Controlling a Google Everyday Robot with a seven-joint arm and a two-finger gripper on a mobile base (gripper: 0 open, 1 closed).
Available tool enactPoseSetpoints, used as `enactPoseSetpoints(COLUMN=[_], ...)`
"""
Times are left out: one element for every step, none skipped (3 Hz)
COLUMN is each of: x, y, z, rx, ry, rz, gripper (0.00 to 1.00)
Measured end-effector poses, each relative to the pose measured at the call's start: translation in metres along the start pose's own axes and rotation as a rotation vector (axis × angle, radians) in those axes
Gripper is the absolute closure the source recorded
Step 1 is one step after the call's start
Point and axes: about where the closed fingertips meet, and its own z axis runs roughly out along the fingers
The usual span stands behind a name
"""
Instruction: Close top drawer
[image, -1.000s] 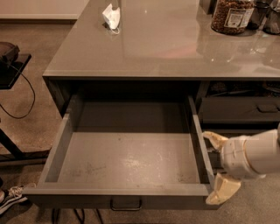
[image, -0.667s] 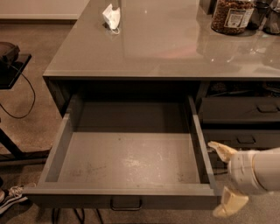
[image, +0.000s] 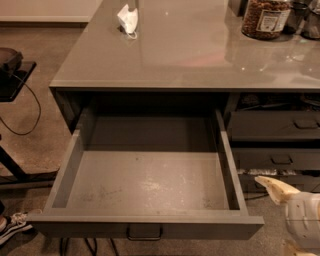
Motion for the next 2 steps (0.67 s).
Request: enactPoseSetpoints(x=[0.0016, 0.0012], y=[0.0184, 0.0187], z=[-0.0244, -0.0246], rx=[-0.067, -0.068], ry=[0.063, 0.064], rz=[-0.089, -0.091], gripper=[0.0, 0.0])
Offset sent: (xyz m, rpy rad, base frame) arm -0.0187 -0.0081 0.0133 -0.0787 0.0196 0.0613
